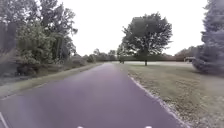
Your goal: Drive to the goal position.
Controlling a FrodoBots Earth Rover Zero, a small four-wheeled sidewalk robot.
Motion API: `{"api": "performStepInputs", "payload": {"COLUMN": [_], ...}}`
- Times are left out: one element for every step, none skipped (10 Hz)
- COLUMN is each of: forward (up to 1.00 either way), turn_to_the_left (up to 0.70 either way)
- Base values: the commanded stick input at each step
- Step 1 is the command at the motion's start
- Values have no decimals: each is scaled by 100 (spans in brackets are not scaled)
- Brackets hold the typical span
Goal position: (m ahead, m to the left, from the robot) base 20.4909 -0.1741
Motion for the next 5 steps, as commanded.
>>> {"api": "performStepInputs", "payload": {"forward": [70,70,70,70,70], "turn_to_the_left": [0,0,0,0,0]}}
